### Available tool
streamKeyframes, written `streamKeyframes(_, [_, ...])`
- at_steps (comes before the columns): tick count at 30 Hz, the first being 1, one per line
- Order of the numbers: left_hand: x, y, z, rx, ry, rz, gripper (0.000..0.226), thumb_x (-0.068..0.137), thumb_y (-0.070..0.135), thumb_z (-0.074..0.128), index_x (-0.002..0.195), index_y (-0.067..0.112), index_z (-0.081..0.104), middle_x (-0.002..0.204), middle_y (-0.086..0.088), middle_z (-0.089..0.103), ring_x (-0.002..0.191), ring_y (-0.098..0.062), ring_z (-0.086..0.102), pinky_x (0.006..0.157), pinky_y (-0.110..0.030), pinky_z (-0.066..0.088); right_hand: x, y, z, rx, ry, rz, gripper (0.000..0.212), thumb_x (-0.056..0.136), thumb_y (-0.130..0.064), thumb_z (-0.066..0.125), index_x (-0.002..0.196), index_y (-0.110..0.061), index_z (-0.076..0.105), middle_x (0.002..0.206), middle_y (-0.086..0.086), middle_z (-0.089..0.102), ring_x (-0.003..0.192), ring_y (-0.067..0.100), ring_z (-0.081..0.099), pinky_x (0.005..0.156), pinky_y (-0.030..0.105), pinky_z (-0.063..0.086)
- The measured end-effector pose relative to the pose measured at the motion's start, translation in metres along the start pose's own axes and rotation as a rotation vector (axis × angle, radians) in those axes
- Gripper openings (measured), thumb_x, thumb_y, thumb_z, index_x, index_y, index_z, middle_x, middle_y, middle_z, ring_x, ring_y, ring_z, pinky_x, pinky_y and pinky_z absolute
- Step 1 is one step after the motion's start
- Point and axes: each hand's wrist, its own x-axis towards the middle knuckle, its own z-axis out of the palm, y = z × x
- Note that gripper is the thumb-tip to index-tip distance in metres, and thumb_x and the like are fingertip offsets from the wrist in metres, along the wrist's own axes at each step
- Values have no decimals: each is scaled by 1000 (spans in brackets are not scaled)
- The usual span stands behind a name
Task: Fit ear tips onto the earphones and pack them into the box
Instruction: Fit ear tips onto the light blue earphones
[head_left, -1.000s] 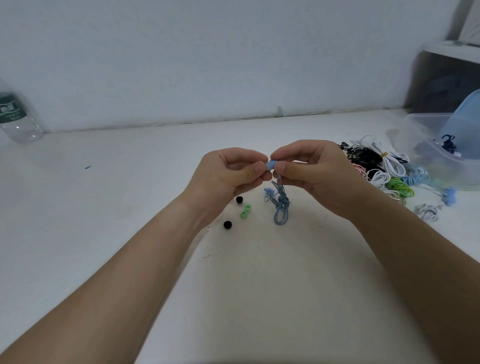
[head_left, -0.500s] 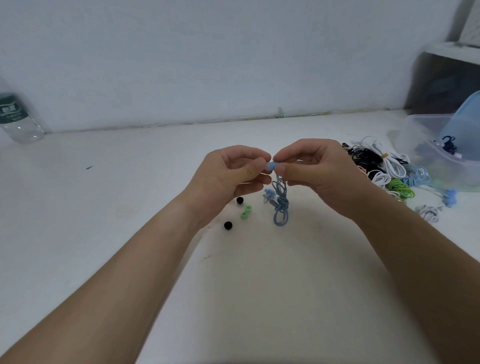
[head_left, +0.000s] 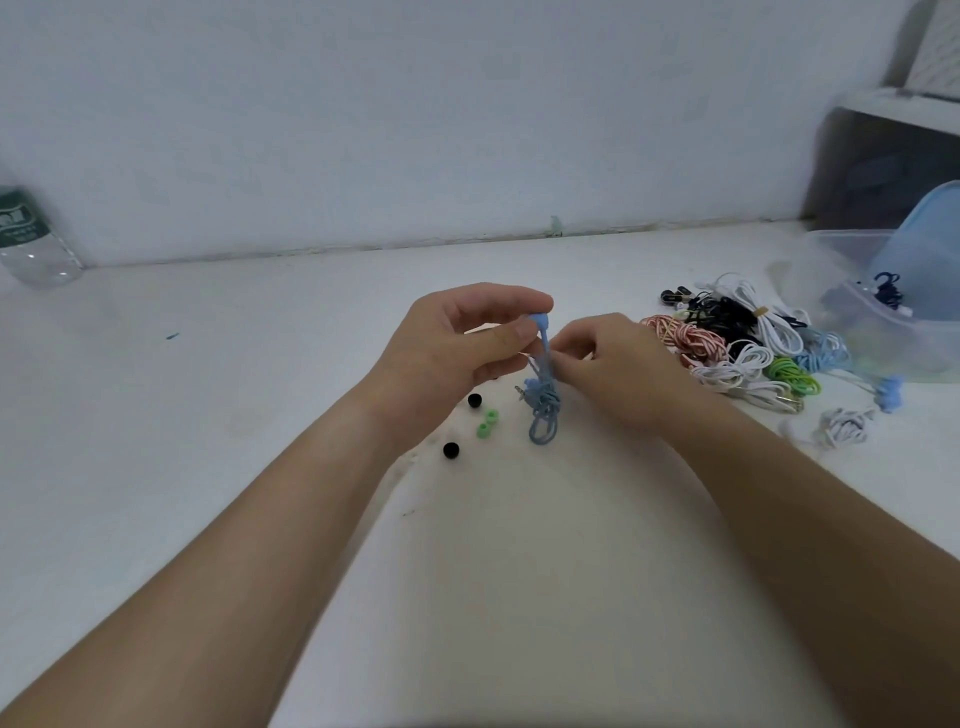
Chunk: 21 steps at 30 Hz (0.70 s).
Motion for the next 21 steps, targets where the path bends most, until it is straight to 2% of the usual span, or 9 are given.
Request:
streamKeyframes(2, [0,0,0,-34,-13,7,17,95,-1,61,105,7,73,96,-10,71,84,-17,70,74,-20,54,-1,-3,0,-19,-27,15,20,83,-50,71,73,-34,67,80,-11,69,71,5,59,60,26,41])
streamKeyframes(4, [0,0,0,-49,-17,6,17,95,-2,60,105,5,72,96,-11,71,84,-18,71,74,-20,54,0,-5,1,-32,-45,17,21,77,-53,77,75,-33,69,76,-11,66,68,4,58,60,26,41])
streamKeyframes(8, [1,-1,-1,-74,-16,-15,18,94,-1,61,104,7,73,95,-9,73,85,-18,71,76,-20,54,1,0,4,-110,-84,-44,6,82,-34,76,79,-30,72,81,-7,68,70,11,58,66,31,48])
streamKeyframes(10, [1,-1,-2,-76,-8,-15,18,95,-1,61,104,8,73,94,-9,73,86,-17,71,76,-21,54,1,0,3,-91,-91,-81,10,88,-31,69,84,-23,75,83,-4,70,65,8,55,67,32,48])
streamKeyframes(12, [1,-1,-2,-75,-3,-14,18,95,-1,61,104,8,73,94,-9,73,86,-18,71,76,-21,55,0,-1,2,-25,-89,-98,17,92,-35,65,81,-26,73,80,-6,70,61,3,53,66,33,47])
streamKeyframes(14, [1,0,-2,-79,-5,-15,18,95,-2,60,104,7,72,94,-11,72,86,-18,71,76,-21,55,-3,-4,1,15,-125,-107,17,83,-49,72,76,-33,70,75,-7,67,58,0,51,63,29,44])
streamKeyframes(17, [0,0,0,-85,-8,-22,16,93,-2,62,105,4,72,96,-15,71,84,-20,70,75,-21,55,-6,-10,4,18,-196,-65,40,59,-64,79,80,-30,72,81,0,69,61,9,52,64,31,46])
streamKeyframes(19, [-1,0,0,-79,-7,-27,16,93,-1,63,104,5,72,97,-14,71,85,-20,70,75,-21,55,-6,-12,5,-35,-213,-81,37,61,-56,82,83,-28,72,82,-2,69,62,8,53,65,31,48])
streamKeyframes(21, [-1,-1,0,-79,-5,-31,15,93,-1,63,104,5,72,97,-13,72,86,-20,71,76,-21,55,-5,-10,5,-94,-210,-126,14,76,-32,80,86,-26,73,80,-6,68,59,1,52,63,25,47])
